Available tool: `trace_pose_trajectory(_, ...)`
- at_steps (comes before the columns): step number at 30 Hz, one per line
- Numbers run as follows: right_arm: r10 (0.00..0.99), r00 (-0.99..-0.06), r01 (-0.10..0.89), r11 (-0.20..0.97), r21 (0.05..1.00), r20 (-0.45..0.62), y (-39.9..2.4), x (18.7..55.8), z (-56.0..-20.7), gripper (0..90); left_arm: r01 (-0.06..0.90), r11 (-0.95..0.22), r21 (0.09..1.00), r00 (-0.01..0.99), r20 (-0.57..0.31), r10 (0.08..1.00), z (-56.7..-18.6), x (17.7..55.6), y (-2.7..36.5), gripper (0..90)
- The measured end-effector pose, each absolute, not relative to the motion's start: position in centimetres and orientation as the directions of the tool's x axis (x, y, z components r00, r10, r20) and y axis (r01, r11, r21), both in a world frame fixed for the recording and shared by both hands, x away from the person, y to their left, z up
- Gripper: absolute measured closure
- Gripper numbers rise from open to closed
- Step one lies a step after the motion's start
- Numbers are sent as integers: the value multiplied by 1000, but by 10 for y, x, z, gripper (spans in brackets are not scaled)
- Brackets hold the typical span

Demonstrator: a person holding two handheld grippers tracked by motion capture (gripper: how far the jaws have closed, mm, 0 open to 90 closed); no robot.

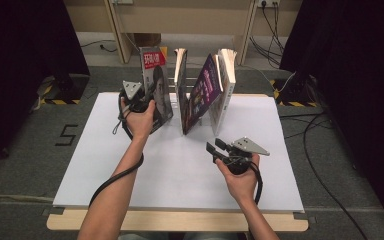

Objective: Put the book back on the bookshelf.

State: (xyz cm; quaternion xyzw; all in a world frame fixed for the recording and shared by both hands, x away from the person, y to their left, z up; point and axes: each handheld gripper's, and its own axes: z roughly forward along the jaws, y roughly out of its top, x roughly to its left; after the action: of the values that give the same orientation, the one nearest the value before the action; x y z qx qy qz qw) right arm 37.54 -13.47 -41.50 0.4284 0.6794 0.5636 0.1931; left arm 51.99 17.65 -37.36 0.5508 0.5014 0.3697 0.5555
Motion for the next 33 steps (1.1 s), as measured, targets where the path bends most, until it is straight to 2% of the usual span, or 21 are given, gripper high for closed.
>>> trace_pose_trajectory(5,802,-556,365,-1,931,219,-134,375,-415,582,191,129,973,242,-174,954,-378,509,181,799)
trace_pose_trajectory(10,799,-560,368,5,930,218,-132,375,-417,581,235,180,955,250,-238,938,-372,503,190,785)
trace_pose_trajectory(13,797,-562,372,5,928,222,-131,375,-416,579,267,202,942,226,-265,937,-364,507,195,723)
trace_pose_trajectory(22,796,-559,382,-1,924,232,-132,376,-417,575,333,237,913,187,-310,932,-353,525,197,639)
trace_pose_trajectory(27,794,-559,389,-2,921,237,-133,376,-417,571,384,246,890,176,-332,927,-354,535,196,680)
trace_pose_trajectory(31,792,-557,407,-1,913,249,-133,378,-419,567,433,255,865,174,-358,917,-350,539,195,826)
trace_pose_trajectory(33,792,-558,410,3,912,247,-132,378,-420,567,451,244,858,184,-357,916,-347,540,194,858)
